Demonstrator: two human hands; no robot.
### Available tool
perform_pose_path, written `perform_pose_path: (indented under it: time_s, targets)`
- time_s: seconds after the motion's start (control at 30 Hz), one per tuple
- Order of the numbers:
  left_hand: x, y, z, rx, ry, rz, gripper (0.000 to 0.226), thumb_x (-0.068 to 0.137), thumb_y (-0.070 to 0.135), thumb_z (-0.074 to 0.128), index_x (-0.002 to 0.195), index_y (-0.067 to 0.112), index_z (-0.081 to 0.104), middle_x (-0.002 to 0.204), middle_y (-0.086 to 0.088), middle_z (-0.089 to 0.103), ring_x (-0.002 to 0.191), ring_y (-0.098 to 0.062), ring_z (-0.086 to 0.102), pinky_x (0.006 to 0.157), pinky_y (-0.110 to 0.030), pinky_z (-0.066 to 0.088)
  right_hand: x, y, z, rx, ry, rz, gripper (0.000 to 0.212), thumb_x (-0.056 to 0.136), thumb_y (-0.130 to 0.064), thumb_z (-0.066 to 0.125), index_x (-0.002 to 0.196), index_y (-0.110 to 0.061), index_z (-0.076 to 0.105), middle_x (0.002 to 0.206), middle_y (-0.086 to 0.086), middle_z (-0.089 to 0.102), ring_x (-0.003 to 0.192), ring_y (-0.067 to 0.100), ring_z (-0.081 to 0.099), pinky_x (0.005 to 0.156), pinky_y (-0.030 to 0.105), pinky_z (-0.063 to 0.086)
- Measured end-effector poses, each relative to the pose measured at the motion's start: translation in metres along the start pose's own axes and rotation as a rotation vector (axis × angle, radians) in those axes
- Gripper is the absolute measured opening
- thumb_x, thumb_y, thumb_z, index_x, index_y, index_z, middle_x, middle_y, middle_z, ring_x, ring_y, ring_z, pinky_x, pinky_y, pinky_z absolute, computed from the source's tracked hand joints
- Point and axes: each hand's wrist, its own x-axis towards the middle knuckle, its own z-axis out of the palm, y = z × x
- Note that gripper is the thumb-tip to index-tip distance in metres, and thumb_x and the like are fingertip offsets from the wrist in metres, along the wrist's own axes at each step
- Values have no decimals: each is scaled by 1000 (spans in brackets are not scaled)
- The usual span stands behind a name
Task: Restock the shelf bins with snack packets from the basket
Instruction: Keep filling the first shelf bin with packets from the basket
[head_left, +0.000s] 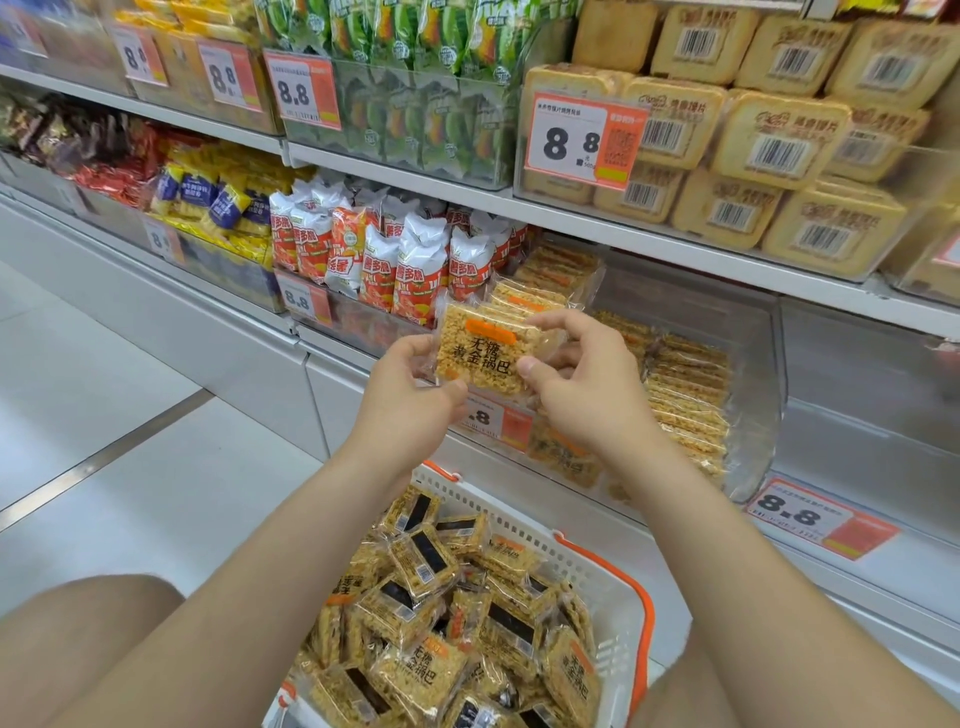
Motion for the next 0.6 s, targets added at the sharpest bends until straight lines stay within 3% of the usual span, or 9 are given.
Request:
perform_pose_path:
  time_s: [0.07, 0.17, 0.23, 0.33, 0.43, 0.6]
  targets:
    - [2, -4, -1, 195, 16, 74, 51, 98, 2, 66, 140, 28, 51, 126, 10, 58, 97, -15, 71, 87, -36, 61, 1, 2, 1, -78, 91, -48, 36, 95, -25, 73, 121, -47, 60, 82, -14, 68, 98, 25, 65, 89, 46, 56]
    - [4, -9, -2, 491, -8, 162, 60, 95, 0, 64, 147, 25, 48, 142, 3, 49, 118, -15, 61, 104, -40, 53, 2, 4, -6, -242, 166, -121, 38, 98, -22, 70, 132, -37, 60, 84, -13, 65, 95, 20, 64, 87, 35, 49]
    - [5, -12, -1, 636, -39, 211, 62, 95, -1, 62, 151, 21, 47, 148, 0, 42, 133, -21, 52, 115, -33, 42, 1, 6, -6, -331, 159, -124, 41, 99, -25, 69, 137, -34, 58, 90, -10, 67, 96, 18, 60, 84, 33, 43]
    - [5, -16, 1, 757, -83, 255, 64, 96, 0, 60, 155, 17, 43, 152, -3, 36, 141, -24, 44, 108, -22, 32, -1, 7, 4, -404, 109, -154, 44, 98, -28, 70, 137, -36, 53, 89, -3, 69, 89, 21, 65, 77, 37, 56]
    - [8, -22, 1, 809, -104, 293, 68, 94, 1, 62, 156, 21, 41, 152, -2, 36, 143, -26, 42, 113, -32, 38, -2, 1, 10, -531, 138, -216, 38, 99, -31, 68, 134, -34, 53, 85, -2, 72, 81, 24, 69, 64, 36, 56]
    - [9, -28, 4, 837, -141, 352, 78, 91, -2, 61, 160, 24, 33, 155, -2, 35, 143, -29, 40, 114, -48, 42, -2, -3, 16, -473, 181, -186, 37, 98, -30, 70, 131, -29, 56, 85, -1, 72, 84, 26, 69, 68, 40, 57]
